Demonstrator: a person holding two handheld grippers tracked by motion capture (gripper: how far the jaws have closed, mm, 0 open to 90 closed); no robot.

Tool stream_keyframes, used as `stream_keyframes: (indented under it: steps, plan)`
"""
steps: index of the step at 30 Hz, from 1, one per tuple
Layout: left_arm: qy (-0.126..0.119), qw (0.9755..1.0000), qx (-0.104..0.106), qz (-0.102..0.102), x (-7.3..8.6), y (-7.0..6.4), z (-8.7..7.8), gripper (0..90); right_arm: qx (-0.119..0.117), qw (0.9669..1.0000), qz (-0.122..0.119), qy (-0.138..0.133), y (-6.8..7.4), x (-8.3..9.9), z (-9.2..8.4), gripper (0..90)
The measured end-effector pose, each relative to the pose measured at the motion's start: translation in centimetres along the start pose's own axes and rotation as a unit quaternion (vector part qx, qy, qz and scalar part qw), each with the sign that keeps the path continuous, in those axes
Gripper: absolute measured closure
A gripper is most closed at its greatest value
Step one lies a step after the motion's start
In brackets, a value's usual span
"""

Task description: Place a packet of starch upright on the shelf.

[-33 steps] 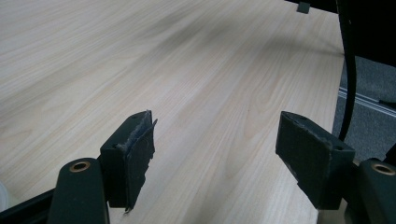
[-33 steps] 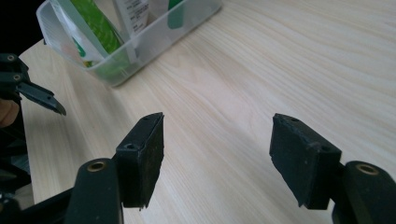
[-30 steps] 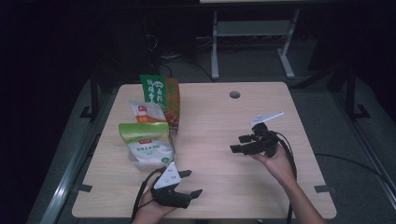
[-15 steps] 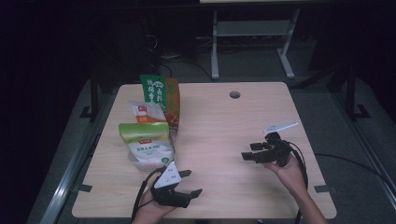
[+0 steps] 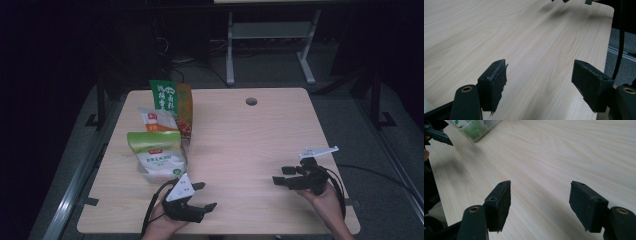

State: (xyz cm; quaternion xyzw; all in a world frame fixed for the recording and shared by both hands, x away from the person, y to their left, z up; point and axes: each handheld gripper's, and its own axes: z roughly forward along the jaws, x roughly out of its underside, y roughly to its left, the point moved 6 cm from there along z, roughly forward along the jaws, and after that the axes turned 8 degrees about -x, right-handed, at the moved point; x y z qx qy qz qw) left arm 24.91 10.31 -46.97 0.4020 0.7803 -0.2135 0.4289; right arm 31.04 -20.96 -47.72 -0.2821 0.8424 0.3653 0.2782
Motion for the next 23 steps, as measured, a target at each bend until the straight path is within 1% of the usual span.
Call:
stream_keyframes:
  steps: [4,5,9,11,14,19,21,22,23]
  plan:
    - [0.003,1.0,0.001,0.0,0.1,-0.1,0.1,27.6,0.002,1.0,0.004,-0.004,0.0,1.1,-0.6,33.0]
    - [0.003,1.0,0.001,0.003,0.1,-0.1,0.2,27.6,0.003,1.0,0.005,-0.004,0.1,1.3,-0.8,32.8]
    - [0.004,1.0,0.002,0.003,0.1,-0.1,0.3,27.6,0.008,0.9999,0.007,-0.001,0.2,2.4,-1.2,32.1]
    - [0.004,1.0,0.002,0.002,0.1,-0.1,0.3,27.5,0.006,0.9999,0.01,-0.003,0.3,2.9,-1.4,31.7]
    - [0.004,1.0,0.002,0.002,0.1,0.0,0.3,27.5,0.009,0.9999,0.012,-0.007,0.7,3.5,-1.8,31.0]
    - [0.005,1.0,0.004,0.002,0.2,0.0,0.4,27.6,0.012,0.9998,0.006,-0.017,1.2,4.3,-2.1,28.7]
    - [0.005,1.0,0.003,0.006,0.2,-0.1,0.4,27.5,0.009,0.9998,0.003,-0.016,1.4,4.4,-2.0,28.2]
    - [0.004,0.9999,0.003,0.011,0.2,-0.1,0.3,27.6,0.011,0.9998,0.0,-0.018,1.5,4.3,-2.0,27.5]
    - [0.004,0.9999,0.003,0.011,0.2,-0.1,0.3,27.6,0.011,0.9998,0.0,-0.018,1.5,4.3,-2.0,27.5]
